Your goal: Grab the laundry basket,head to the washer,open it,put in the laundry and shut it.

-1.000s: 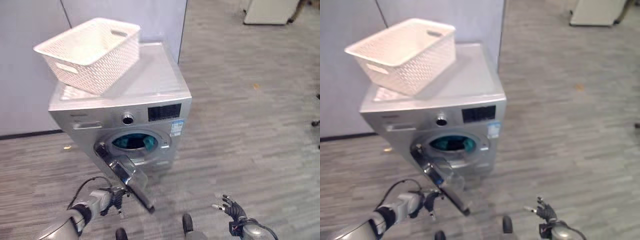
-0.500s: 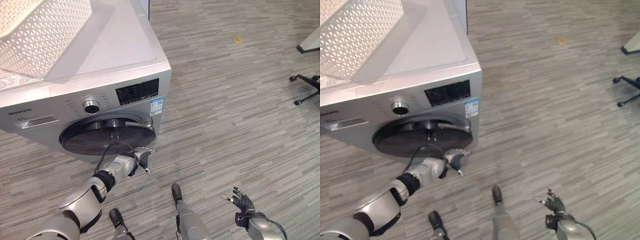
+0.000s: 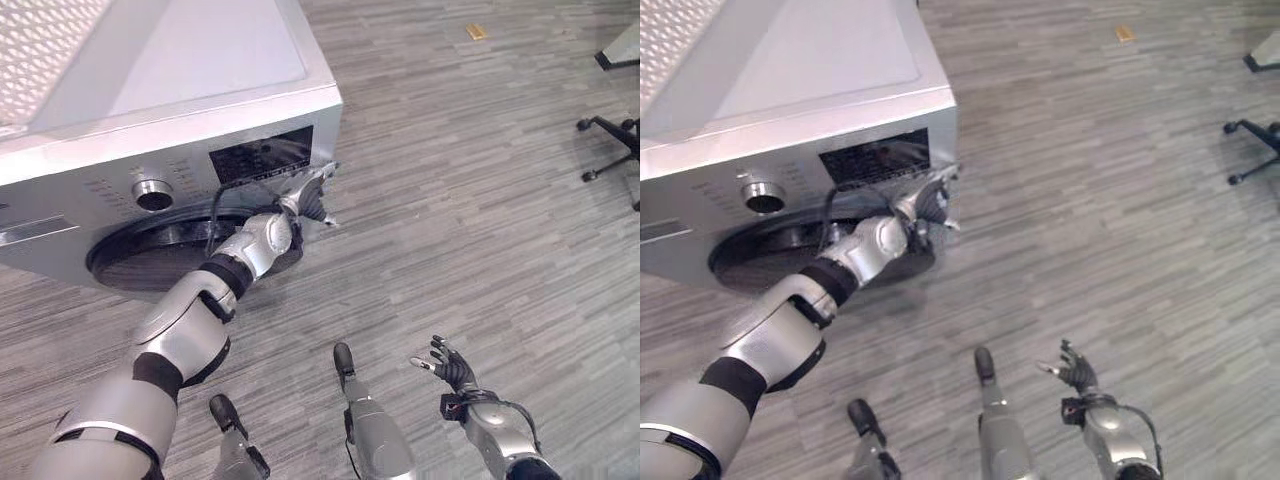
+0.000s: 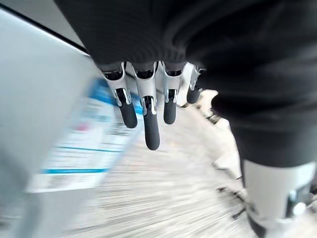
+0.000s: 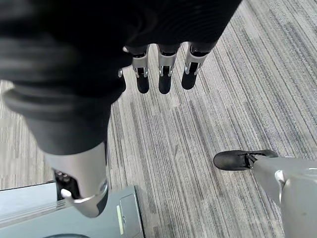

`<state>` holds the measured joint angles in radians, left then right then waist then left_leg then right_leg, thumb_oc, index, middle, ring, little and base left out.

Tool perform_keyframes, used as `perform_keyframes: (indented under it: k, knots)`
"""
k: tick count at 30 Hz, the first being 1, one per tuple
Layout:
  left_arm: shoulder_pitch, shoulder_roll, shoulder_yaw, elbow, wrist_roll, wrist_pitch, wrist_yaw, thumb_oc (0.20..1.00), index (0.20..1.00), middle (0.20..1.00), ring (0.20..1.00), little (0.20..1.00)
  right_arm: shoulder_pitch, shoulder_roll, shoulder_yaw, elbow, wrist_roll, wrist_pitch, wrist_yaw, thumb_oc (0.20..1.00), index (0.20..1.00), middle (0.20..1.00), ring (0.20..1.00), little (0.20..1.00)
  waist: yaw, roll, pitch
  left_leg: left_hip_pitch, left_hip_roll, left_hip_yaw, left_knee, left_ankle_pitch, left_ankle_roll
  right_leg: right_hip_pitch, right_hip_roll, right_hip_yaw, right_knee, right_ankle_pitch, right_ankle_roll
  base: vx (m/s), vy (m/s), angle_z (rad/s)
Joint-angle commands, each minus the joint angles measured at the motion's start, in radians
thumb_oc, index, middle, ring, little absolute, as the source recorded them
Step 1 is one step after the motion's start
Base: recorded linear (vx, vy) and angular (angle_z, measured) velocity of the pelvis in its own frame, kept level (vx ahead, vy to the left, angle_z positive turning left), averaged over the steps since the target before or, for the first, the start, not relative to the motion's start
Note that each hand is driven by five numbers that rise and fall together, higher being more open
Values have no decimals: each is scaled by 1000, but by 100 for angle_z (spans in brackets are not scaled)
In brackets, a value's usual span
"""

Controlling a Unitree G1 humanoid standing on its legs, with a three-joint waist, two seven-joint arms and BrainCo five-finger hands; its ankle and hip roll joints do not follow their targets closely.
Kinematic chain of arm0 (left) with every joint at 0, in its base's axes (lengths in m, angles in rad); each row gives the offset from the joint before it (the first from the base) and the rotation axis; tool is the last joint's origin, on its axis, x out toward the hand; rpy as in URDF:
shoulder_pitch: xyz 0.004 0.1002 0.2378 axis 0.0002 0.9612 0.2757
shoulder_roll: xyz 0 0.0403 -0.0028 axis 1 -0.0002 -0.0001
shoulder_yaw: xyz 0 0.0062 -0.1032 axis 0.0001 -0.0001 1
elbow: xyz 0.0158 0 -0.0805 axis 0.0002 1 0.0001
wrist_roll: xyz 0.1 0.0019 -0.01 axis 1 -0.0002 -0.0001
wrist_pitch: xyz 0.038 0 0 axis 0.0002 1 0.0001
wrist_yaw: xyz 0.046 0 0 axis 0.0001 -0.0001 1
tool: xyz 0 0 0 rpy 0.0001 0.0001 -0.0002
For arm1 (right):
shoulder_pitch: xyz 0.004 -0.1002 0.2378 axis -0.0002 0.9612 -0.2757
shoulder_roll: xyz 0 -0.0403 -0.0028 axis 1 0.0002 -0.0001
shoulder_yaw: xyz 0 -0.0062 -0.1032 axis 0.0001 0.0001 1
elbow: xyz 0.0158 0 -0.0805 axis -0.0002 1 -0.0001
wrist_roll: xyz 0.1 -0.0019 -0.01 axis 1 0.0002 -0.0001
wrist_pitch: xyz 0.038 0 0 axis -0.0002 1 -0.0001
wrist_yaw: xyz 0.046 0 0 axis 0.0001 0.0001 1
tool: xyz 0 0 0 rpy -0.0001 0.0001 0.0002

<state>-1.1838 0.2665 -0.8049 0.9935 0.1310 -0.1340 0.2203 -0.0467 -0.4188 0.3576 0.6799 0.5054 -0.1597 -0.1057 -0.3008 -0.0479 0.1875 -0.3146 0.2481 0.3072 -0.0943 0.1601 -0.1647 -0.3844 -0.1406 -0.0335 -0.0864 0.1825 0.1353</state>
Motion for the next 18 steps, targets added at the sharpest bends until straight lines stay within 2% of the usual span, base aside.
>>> perform_keyframes:
  k: [1, 2, 3, 4, 6, 7, 8, 9, 10, 11, 13, 14, 15, 16, 17, 18]
  knots:
    - [-137, 52, 34, -33, -45, -75, 78, 1000, 1000, 1000, 1000, 1000, -13, -28, -49, 16, 30, -46, -9, 1000, 1000, 1000, 1000, 1000, 9, 3, 5, -19, 13, -90, 7, -16, 15, 11, -35, -10, 4, -50, 46, -1, -10, 4]
    - [-137, 52, 34, -34, -45, -75, 78, 1000, 1000, 1000, 1000, 1000, -13, -28, -49, 16, 30, -46, -9, 1000, 1000, 1000, 1000, 1000, 9, 3, 5, -18, 13, -90, 7, -16, 15, 11, -35, -10, 4, -50, 46, 0, 0, 0]
    - [-90, 62, 24, -162, -9, -100, 94, 1000, 1000, 1000, 1000, 1000, 1, -25, -50, 19, 20, -47, 0, 1000, 1000, 1000, 1000, 1000, 21, 5, 7, -10, 12, -92, 7, -19, 17, 20, -36, -15, 5, -55, 46, 0, 0, 0]
    - [-89, 63, 24, -163, -9, -99, 94, 1000, 1000, 1000, 1000, 1000, 1, -25, -49, 19, 20, -47, 0, 1000, 1000, 1000, 1000, 1000, 21, 5, 7, -10, 11, -92, 7, -19, 17, 20, -36, -15, 5, -55, 46, 0, 0, 0]
    - [43, 115, 70, -385, -39, -154, 101, 1000, 1000, 1000, 1000, 1000, 22, -17, -63, 19, 18, -52, 8, 1000, 1000, 1000, 1000, 1000, 44, 7, 16, -2, 7, -95, 7, -21, 19, 33, -39, -20, 8, -61, 45, 2, -17, -2]
    - [192, 194, 135, -619, -120, -211, 71, 1000, 1000, 1000, 1000, 1000, 37, 0, -78, 31, 13, -49, 17, 1000, 1000, 1000, 1000, 1000, 67, 10, 22, 5, 1, -98, 7, -24, 21, 42, -41, -25, 9, -66, 44, 11, -24, -6]
    - [282, 256, 181, -752, -178, -249, 31, 1000, 1000, 1000, 1000, 1000, 45, 12, -91, 46, -2, -45, 22, 1000, 1000, 1000, 1000, 1000, 82, 15, 25, 8, -2, -98, 7, -25, 22, 46, -42, -29, 9, -67, 44, 24, -10, -5]
    - [396, 328, 234, -884, -313, -276, -81, 1000, 1000, 1000, 1000, 1000, 59, 20, -111, 59, -15, -31, 32, 1000, 1000, 1000, 1000, 1000, 97, 21, 26, 12, -3, -96, 7, -25, 22, 50, -43, -31, 9, -69, 43, 0, 0, 0]
    - [402, 332, 240, -891, -316, -273, -85, 1000, 1000, 1000, 1000, 1000, 60, 19, -108, 59, -15, -31, 32, 1000, 1000, 1000, 1000, 1000, 95, 20, 25, 12, -4, -95, 7, -25, 22, 50, -43, -31, 9, -69, 43, 33, 8, -1]
    - [512, 394, 294, -994, -460, -290, -192, 1000, 1000, 1000, 1000, 1000, 72, 32, -134, 78, -24, -21, 45, 1000, 1000, 1000, 1000, 1000, 110, 28, 22, 15, -5, -94, 7, -27, 22, 54, -43, -31, 8, -71, 41, 39, 13, 7]
    - [703, 492, 359, -1115, -637, -268, -351, 1000, 1000, 1000, 1000, 1000, 97, 46, -165, 120, -34, -1, 74, 1000, 1000, 1000, 1000, 1000, 132, 40, 17, 23, -6, -92, 7, -27, 23, 63, -43, -36, 7, -73, 37, 60, 12, 11]
    - [791, 582, 328, -1143, -714, -226, -462, 1000, 1000, 1000, 1000, 1000, 104, 45, -190, 175, -41, 7, 98, 1000, 1000, 1000, 1000, 1000, 147, 53, 12, 24, -9, -95, 7, -25, 24, 70, -42, -42, 7, -74, 35, 64, -7, 9]
    - [830, 644, 315, -1154, -720, -202, -494, 1000, 1000, 1000, 1000, 1000, 105, 38, -202, 182, -46, 10, 105, 1000, 1000, 1000, 1000, 1000, 155, 59, 9, 22, -10, -99, 7, -25, 25, 73, -43, -47, 7, -74, 34, 47, -9, 15]
    - [832, 645, 317, -1155, -721, -201, -495, 1000, 1000, 1000, 1000, 1000, 105, 38, -201, 182, -46, 10, 105, 1000, 1000, 1000, 1000, 1000, 154, 58, 9, 22, -10, -99, 7, -25, 25, 73, -43, -47, 7, -74, 34, 25, -10, 20]
    - [866, 691, 300, -1151, -728, -184, -517, 1000, 1000, 1000, 1000, 1000, 106, 33, -209, 191, -45, 10, 109, 1000, 1000, 1000, 1000, 1000, 159, 63, 8, 23, -12, -102, 7, -25, 25, 76, -44, -51, 8, -75, 35, 19, -8, 25]
    - [921, 757, 239, -1113, -691, -165, -550, 1000, 1000, 1000, 1000, 1000, 99, 21, -212, 200, -40, 5, 114, 1000, 1000, 1000, 1000, 1000, 167, 72, 7, 21, -13, -108, 7, -22, 25, 80, -45, -58, 8, -75, 36, 24, -16, 18]
